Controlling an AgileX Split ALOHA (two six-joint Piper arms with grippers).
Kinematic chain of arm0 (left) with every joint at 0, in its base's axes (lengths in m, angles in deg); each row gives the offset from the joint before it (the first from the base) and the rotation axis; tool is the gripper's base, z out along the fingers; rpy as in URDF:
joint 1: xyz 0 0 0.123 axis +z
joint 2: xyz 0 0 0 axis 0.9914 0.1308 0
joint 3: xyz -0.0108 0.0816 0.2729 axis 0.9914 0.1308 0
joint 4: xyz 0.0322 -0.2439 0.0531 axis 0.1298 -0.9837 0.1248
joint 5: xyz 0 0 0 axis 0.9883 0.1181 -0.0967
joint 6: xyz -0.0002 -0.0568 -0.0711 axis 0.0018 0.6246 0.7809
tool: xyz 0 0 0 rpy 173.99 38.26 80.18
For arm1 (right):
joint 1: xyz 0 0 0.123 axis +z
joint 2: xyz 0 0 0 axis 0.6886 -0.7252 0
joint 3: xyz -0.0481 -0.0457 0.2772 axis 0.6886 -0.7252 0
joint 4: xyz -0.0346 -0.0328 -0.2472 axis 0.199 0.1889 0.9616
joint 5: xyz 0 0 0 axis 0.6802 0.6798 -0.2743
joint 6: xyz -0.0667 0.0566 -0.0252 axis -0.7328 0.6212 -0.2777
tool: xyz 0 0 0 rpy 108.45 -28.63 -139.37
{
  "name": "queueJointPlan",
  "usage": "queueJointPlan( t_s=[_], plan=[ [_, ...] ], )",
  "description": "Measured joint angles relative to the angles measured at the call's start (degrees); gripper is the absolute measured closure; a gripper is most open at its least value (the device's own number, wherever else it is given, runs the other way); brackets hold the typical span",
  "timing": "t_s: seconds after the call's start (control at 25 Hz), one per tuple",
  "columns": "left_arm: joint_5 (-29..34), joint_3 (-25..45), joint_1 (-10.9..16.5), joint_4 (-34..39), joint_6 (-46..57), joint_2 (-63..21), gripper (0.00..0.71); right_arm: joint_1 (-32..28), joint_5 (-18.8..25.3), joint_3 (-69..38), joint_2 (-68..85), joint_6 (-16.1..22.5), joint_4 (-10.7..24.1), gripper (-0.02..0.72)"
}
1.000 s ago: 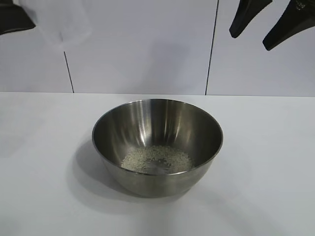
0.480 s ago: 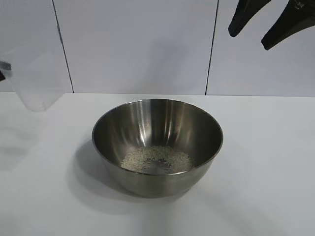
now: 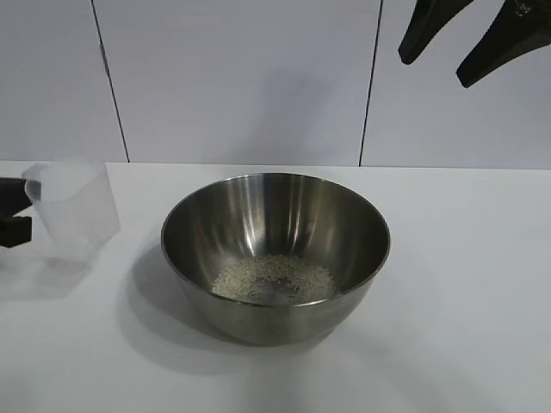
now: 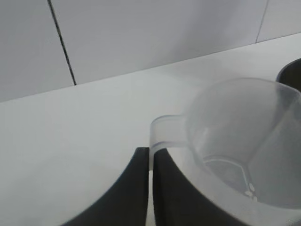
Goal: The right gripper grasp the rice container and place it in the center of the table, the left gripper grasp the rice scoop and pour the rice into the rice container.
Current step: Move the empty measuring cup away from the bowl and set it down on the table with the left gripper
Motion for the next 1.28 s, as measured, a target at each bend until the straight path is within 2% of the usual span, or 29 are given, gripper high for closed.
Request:
queueJointPlan(
  t_s=[0.16,0.48,0.76,1.04,1.28],
  plan=[
    [0.0,-0.1,0.0,-0.7,-0.4,4.3,0.702,0.0,0.0,0.0,0.0,0.0,0.0,0.261],
    [-0.3,-0.5,0.0,-6.7,-2.9,4.3,0.702,0.0,-0.5,0.0,0.0,-0.1,0.0,0.261],
    [-0.5,-0.8,0.0,-8.2,-5.4,4.3,0.688,0.0,-0.5,0.0,0.0,-0.3,0.0,0.261],
    [-0.7,-0.8,0.0,-10.1,-6.1,4.3,0.572,0.0,-0.6,0.0,0.0,-1.0,-0.6,0.261],
    [-0.9,-0.5,0.0,-12.2,-6.1,4.3,0.36,0.0,-0.8,0.0,0.0,-1.1,-0.7,0.261]
  ],
)
